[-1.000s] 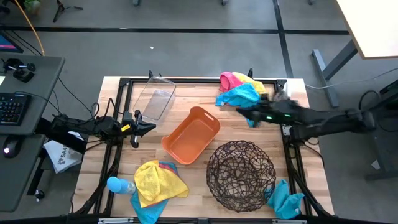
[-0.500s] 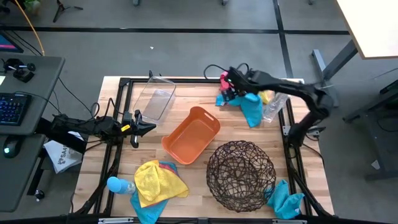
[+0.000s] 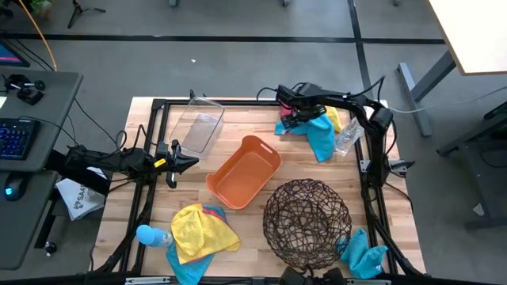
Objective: Sort microfiber towel by color & place in baskets
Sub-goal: Put the top blue towel into the black wire basket
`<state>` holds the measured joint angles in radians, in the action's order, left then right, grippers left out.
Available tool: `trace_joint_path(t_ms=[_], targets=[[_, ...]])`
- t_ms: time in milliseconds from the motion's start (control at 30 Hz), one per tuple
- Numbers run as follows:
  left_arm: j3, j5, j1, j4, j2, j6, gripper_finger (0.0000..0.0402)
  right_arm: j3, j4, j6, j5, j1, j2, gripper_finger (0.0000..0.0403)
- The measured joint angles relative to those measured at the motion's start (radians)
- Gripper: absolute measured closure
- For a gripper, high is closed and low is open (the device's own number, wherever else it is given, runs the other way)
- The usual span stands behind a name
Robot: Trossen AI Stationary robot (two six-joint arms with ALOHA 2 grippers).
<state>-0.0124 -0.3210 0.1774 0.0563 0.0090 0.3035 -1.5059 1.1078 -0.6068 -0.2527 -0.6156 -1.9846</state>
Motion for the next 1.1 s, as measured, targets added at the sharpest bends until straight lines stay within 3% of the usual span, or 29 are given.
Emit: trace_joint_path(t_ms=[133, 200, 267, 367, 433, 733, 867, 967, 1100], targets=[[0.000, 0.000, 0.000, 0.000, 0.000, 0.000, 0.0401, 0.016, 0.003, -0.002, -0.021, -0.002, -0.024, 0.0111], [0.000, 0.000, 0.000, 0.000, 0.000, 0.000, 0.0401, 0.016, 0.000, 0.015, -0.064, -0.001, -0.029, 0.0138], [0.000, 0.000, 0.000, 0.000, 0.000, 0.000, 0.0401, 0.016, -0.007, 0.021, -0.086, -0.002, -0.029, 0.0195], [0.000, 0.000, 0.000, 0.000, 0.000, 0.000, 0.0401, 0.016, -0.006, 0.009, -0.087, -0.002, -0.019, 0.0332], [0.000, 0.000, 0.000, 0.000, 0.000, 0.000, 0.0401, 0.016, -0.007, 0.028, -0.087, 0.003, 0.013, 0.0381], [0.000, 0.000, 0.000, 0.000, 0.000, 0.000, 0.0401, -0.112, 0.097, 0.061, -0.106, 0.149, 0.361, 0.0392], [0.000, 0.000, 0.000, 0.000, 0.000, 0.000, 0.0401, -0.142, 0.071, 0.030, -0.055, 0.262, 0.550, 0.0399], [0.000, 0.000, 0.000, 0.000, 0.000, 0.000, 0.0401, -0.135, 0.027, 0.012, 0.020, 0.404, 0.669, 0.0398], [0.000, 0.000, 0.000, 0.000, 0.000, 0.000, 0.0401, -0.101, -0.025, -0.054, 0.071, 0.682, 0.781, 0.0400]])
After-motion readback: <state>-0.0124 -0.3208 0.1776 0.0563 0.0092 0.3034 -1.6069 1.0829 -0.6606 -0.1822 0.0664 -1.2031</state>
